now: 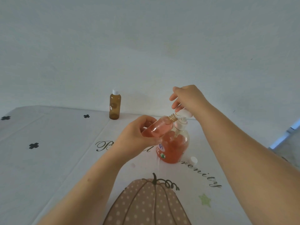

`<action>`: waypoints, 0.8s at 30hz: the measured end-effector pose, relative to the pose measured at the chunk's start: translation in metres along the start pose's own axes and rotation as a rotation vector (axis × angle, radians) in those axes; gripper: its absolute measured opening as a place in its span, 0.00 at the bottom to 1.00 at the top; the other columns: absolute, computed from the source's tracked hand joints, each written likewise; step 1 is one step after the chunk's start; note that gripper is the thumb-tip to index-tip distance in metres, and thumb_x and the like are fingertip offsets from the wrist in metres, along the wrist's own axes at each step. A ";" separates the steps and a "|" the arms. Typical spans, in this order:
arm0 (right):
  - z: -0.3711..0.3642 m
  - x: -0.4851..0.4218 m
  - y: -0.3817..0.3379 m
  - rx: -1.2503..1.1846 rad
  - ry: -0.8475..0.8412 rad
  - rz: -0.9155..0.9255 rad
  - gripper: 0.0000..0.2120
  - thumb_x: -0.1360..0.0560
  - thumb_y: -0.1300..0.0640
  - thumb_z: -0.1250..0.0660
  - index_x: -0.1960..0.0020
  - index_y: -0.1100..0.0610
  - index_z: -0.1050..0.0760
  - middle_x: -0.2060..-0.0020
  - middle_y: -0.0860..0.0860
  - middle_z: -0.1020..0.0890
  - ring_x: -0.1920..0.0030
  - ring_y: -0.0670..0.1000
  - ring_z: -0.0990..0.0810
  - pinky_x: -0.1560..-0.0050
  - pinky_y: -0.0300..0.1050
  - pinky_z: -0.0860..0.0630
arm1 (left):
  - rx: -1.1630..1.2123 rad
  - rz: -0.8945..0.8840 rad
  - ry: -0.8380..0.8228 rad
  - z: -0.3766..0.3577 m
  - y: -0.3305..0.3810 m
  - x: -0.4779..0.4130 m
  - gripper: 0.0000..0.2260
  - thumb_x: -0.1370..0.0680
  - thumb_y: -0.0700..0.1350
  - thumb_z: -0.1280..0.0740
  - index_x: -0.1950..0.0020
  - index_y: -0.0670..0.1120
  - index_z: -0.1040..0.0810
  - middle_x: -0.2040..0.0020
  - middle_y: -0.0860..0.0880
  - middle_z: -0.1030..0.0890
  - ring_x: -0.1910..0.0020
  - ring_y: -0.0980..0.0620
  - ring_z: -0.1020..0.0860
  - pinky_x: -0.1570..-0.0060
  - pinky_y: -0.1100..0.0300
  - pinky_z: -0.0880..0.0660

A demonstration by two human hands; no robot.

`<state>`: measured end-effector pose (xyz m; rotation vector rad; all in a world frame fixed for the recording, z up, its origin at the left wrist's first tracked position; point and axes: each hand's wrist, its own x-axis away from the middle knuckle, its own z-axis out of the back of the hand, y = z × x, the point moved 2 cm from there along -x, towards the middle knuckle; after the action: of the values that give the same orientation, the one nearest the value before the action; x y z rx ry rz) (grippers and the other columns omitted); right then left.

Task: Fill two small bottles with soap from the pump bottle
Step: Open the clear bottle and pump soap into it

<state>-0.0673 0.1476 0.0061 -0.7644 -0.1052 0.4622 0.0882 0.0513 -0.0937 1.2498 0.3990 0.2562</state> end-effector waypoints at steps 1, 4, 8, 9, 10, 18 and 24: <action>0.003 0.001 -0.001 -0.019 -0.009 0.002 0.17 0.19 0.53 0.43 0.50 0.60 0.18 0.68 0.53 0.17 0.69 0.52 0.20 0.68 0.41 0.30 | -0.003 0.002 0.002 0.000 -0.001 0.000 0.17 0.32 0.44 0.23 0.48 0.58 0.22 0.56 0.56 0.17 0.63 0.61 0.20 0.63 0.65 0.26; 0.013 0.004 -0.001 -0.026 0.013 0.026 0.15 0.20 0.54 0.42 0.48 0.61 0.19 0.67 0.53 0.18 0.69 0.53 0.20 0.64 0.43 0.24 | 0.000 0.008 0.006 0.001 0.000 0.000 0.17 0.32 0.43 0.22 0.48 0.57 0.22 0.56 0.56 0.17 0.65 0.61 0.21 0.63 0.64 0.26; 0.027 0.012 0.010 -0.084 0.067 0.045 0.13 0.19 0.55 0.41 0.46 0.60 0.20 0.65 0.52 0.18 0.67 0.53 0.20 0.61 0.45 0.23 | 0.017 0.021 -0.004 0.001 0.003 0.001 0.18 0.32 0.41 0.23 0.47 0.57 0.22 0.54 0.56 0.17 0.61 0.56 0.19 0.59 0.58 0.21; 0.030 0.015 0.014 -0.099 0.073 0.047 0.13 0.19 0.55 0.41 0.46 0.60 0.20 0.64 0.52 0.17 0.66 0.53 0.20 0.60 0.45 0.22 | 0.014 0.024 -0.008 0.001 0.004 0.001 0.19 0.32 0.41 0.23 0.47 0.57 0.22 0.53 0.56 0.17 0.60 0.54 0.18 0.57 0.56 0.20; 0.032 0.019 0.019 -0.113 0.078 0.047 0.12 0.19 0.56 0.41 0.46 0.59 0.20 0.63 0.52 0.17 0.65 0.54 0.19 0.59 0.46 0.22 | 0.006 0.025 -0.014 0.002 0.006 0.002 0.19 0.32 0.40 0.23 0.46 0.57 0.22 0.53 0.56 0.17 0.59 0.53 0.18 0.56 0.54 0.20; 0.045 0.053 0.070 -0.088 0.081 0.027 0.06 0.21 0.58 0.36 0.50 0.55 0.21 0.60 0.52 0.16 0.62 0.52 0.18 0.55 0.48 0.20 | -0.052 0.023 -0.006 -0.004 0.019 0.024 0.18 0.31 0.40 0.23 0.47 0.55 0.21 0.56 0.53 0.16 0.61 0.52 0.18 0.58 0.59 0.21; 0.033 0.079 0.118 0.231 -0.018 0.005 0.07 0.23 0.55 0.30 0.45 0.50 0.20 0.49 0.51 0.17 0.51 0.53 0.18 0.50 0.45 0.24 | -0.087 0.044 0.022 -0.022 0.014 0.047 0.17 0.32 0.42 0.21 0.48 0.56 0.21 0.56 0.56 0.15 0.59 0.59 0.17 0.61 0.65 0.22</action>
<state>-0.0478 0.2779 -0.0577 -0.5338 -0.0655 0.4771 0.1215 0.0928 -0.0935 1.1716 0.3754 0.3216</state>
